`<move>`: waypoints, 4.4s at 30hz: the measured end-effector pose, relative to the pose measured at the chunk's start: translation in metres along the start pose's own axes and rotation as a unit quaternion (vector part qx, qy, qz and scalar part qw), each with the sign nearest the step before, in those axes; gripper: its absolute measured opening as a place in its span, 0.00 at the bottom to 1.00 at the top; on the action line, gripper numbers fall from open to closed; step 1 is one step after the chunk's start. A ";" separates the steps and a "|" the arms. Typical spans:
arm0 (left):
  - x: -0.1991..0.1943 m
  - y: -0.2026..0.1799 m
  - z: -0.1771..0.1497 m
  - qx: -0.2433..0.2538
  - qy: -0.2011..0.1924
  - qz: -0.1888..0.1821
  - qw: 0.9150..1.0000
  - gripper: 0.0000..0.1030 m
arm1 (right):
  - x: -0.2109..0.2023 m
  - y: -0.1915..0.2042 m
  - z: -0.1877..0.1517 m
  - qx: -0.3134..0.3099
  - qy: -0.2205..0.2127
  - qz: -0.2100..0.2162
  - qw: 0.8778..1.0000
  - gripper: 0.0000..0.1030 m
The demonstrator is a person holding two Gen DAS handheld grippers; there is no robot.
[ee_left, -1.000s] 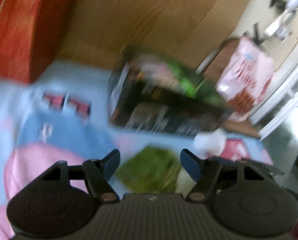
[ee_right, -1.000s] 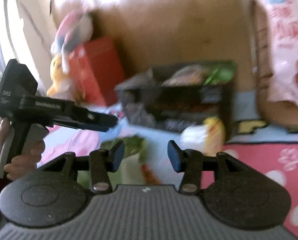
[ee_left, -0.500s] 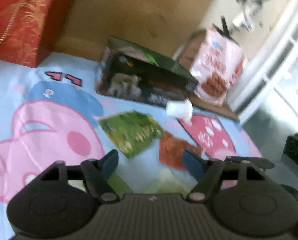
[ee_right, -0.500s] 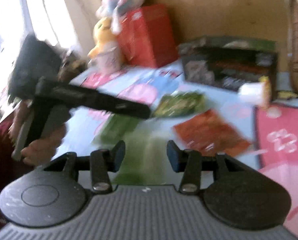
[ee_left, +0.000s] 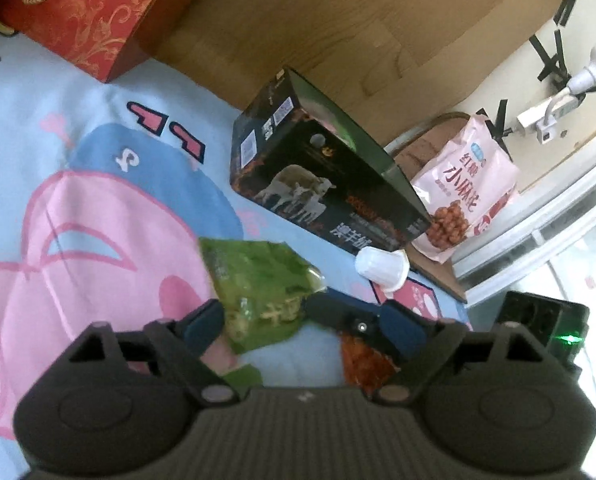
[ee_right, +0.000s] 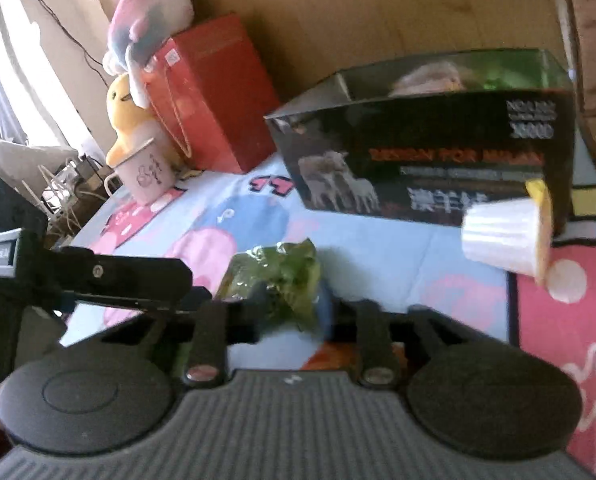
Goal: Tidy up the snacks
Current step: 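Move the left tool to the translucent green bag and grasp it, then carry the green bag into the black box and open the left tool, then move the left tool to a light green square pack and grasp it, then carry the light green pack into the black box and open the left tool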
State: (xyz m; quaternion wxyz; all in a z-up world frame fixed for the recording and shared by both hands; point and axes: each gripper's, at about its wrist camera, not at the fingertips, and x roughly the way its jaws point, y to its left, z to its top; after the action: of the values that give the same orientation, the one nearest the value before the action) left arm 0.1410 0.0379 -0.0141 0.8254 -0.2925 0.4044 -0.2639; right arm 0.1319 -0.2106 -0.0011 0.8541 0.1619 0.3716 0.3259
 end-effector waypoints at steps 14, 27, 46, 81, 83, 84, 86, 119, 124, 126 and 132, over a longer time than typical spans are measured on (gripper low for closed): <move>-0.008 0.001 -0.008 -0.038 -0.004 -0.063 0.997 0.89 | -0.053 -0.056 -0.016 0.294 -0.079 0.177 0.936 0.02; -0.018 -0.019 -0.002 -0.052 -0.029 -0.225 0.973 0.52 | -0.066 -0.061 -0.027 0.383 -0.106 0.303 0.866 0.03; 0.060 -0.072 0.105 0.068 -0.027 -0.081 0.994 0.50 | -0.043 -0.058 0.078 0.153 -0.185 0.026 0.970 0.14; -0.089 -0.015 -0.041 0.069 -0.049 0.038 0.996 0.67 | -0.074 0.074 -0.090 -0.161 -0.029 -0.007 0.987 0.55; -0.092 -0.010 -0.046 0.062 -0.047 0.038 0.996 0.67 | -0.063 0.087 -0.099 -0.236 -0.037 -0.064 0.969 0.55; -0.093 -0.007 -0.048 0.058 -0.046 0.038 0.997 0.67 | -0.058 0.092 -0.104 -0.276 -0.044 -0.106 0.954 0.53; -0.096 -0.002 -0.052 0.049 -0.043 0.037 0.997 0.67 | -0.048 0.088 -0.106 -0.298 -0.044 -0.160 0.940 0.54; -0.019 -0.062 -0.057 0.116 0.048 0.001 0.992 0.70 | -0.071 0.057 -0.102 -0.176 -0.053 -0.147 0.972 0.44; -0.013 -0.069 -0.058 0.118 0.053 0.008 0.992 0.47 | -0.064 0.063 -0.102 -0.198 -0.046 -0.137 0.969 0.35; -0.016 -0.074 -0.058 0.123 0.050 0.011 0.991 0.46 | -0.065 0.063 -0.099 -0.202 -0.055 -0.143 0.967 0.26; -0.035 -0.107 -0.030 0.164 0.016 -0.019 0.986 0.46 | -0.083 0.060 -0.072 -0.187 -0.110 -0.131 0.967 0.21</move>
State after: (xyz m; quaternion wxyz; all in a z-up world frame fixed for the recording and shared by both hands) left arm 0.0761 -0.0202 0.0634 0.8505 -0.1566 0.3634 -0.3464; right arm 0.0104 -0.2202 0.0256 0.9402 -0.0161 0.2254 0.2550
